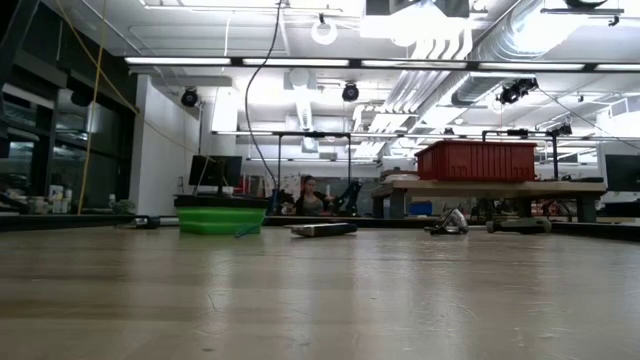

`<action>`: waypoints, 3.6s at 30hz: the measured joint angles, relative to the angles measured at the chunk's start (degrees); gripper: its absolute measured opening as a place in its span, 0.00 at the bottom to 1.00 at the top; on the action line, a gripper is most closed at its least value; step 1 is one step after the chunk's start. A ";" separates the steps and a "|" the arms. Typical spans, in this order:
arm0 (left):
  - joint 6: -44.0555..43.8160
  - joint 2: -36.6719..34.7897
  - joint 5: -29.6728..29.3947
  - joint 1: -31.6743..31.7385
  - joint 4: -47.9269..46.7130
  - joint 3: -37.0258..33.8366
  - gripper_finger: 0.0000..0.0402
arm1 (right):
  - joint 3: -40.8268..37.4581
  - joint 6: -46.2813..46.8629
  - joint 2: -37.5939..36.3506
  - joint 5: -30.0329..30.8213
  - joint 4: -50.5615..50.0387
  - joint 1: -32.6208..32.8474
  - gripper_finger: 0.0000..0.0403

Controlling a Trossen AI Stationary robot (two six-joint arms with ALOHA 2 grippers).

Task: Coil cords
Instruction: Coil the blue wire onto the spool

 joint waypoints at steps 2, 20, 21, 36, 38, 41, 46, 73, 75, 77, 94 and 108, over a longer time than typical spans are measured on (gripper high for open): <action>0.00 0.00 0.03 0.00 0.00 0.00 0.00 | 0.00 -3.21 0.00 -0.55 -0.64 0.75 0.50; -0.02 0.02 0.13 0.01 -0.06 0.00 0.00 | -0.01 -5.46 -0.94 8.85 2.46 1.52 0.50; -0.04 0.02 0.13 0.01 -0.05 -0.02 0.00 | 0.00 -4.65 -0.94 7.41 2.99 1.26 0.50; -0.04 0.04 -0.38 0.01 -0.07 -0.02 0.00 | 0.00 0.33 0.15 4.75 3.69 0.09 0.38; -0.02 0.06 -0.81 -0.21 -0.12 -0.02 0.00 | -0.02 0.33 0.37 4.71 4.20 0.11 0.37; -0.02 0.07 -1.55 -0.77 -0.51 -0.04 0.00 | -0.01 0.27 0.76 4.73 4.46 0.09 0.37; 0.04 0.07 -1.56 -1.09 -0.51 -0.07 0.00 | 0.00 -0.15 0.79 4.73 4.33 0.08 0.36; 16.92 -10.31 -5.22 10.30 -53.21 0.00 0.00 | 0.00 2.40 -12.30 14.49 -13.72 10.66 0.00; 17.01 -11.01 -5.48 10.41 -59.34 0.00 0.00 | 0.00 1.72 -13.35 15.55 -14.97 11.21 0.00; 16.56 -11.44 -5.48 10.38 -64.15 0.00 0.00 | 0.00 1.34 -14.45 16.41 -16.05 11.49 0.00; 5.69 -5.79 3.82 -2.91 -71.24 -0.02 0.00 | 0.00 -0.33 -16.31 12.89 -17.22 7.79 0.00; -8.15 -2.40 12.13 -8.18 -58.05 -0.02 0.00 | 0.00 -2.47 -16.30 12.08 -14.23 6.39 0.00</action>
